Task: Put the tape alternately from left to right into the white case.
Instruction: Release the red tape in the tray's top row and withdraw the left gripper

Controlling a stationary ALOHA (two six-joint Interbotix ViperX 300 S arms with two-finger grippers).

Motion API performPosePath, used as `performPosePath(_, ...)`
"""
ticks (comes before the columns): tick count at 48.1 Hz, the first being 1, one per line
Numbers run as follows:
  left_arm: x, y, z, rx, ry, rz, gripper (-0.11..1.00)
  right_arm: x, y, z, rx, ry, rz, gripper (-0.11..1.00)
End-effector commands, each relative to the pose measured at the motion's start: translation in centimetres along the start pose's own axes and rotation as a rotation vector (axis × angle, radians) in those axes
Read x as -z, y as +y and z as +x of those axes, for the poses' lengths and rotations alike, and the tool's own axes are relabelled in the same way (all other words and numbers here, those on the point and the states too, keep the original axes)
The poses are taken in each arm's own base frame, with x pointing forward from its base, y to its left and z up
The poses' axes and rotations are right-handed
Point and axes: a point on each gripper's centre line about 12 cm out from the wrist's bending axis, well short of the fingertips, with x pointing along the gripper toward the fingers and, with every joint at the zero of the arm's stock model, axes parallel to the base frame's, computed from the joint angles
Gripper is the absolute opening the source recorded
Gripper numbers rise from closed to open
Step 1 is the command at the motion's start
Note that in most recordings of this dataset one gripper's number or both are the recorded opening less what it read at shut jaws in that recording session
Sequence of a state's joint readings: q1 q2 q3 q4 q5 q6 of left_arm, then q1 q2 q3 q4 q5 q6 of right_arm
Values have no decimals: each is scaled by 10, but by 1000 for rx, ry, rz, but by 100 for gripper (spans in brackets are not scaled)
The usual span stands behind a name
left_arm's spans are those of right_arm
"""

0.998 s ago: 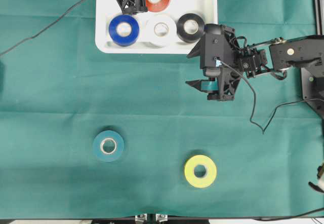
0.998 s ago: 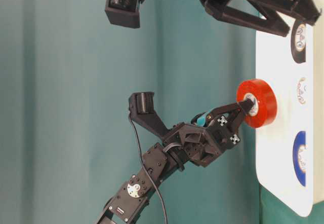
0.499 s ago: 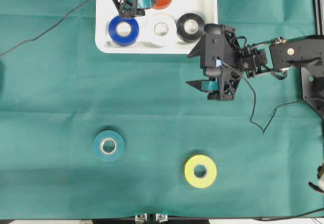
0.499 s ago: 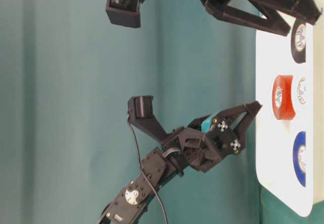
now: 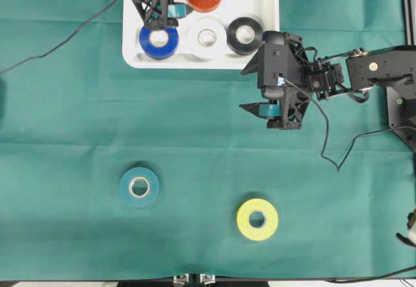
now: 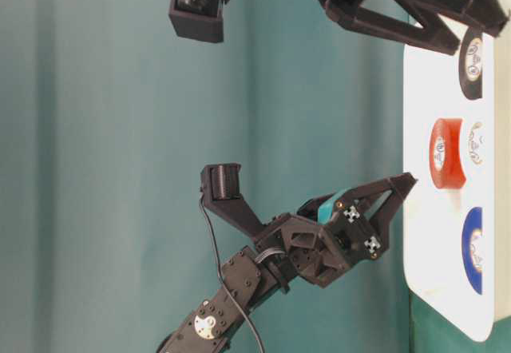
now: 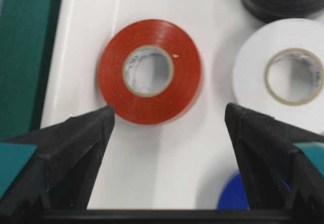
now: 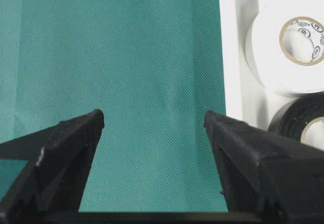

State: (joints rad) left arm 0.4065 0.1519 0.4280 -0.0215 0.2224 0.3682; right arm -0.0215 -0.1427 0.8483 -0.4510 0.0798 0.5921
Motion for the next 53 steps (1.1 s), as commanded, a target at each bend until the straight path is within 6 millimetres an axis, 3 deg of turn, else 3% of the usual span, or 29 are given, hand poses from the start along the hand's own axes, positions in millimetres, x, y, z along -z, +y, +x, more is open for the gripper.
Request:
performPosePath(1, -20, -3, -20, -9, -70, 12, 82, -8, 2, -6, -10, -35, 3, 85)
performPosePath(11, -35, -24, -38, 20, -118, 49, 82, -9, 2, -6, -10, -36, 5, 85)
performPosePath(22, -38, -52, -48, 70, -133, 63, 82, -9, 2, -6, -10, -36, 5, 85)
performPosePath(47, -12, -118, -72, 202, -90, -73, 81, -10, 2, -6, -10, -38, 2, 85)
performPosePath(53, -6, -125, -74, 217, -76, -100, 81, -10, 2, -6, -10, -40, 3, 85)
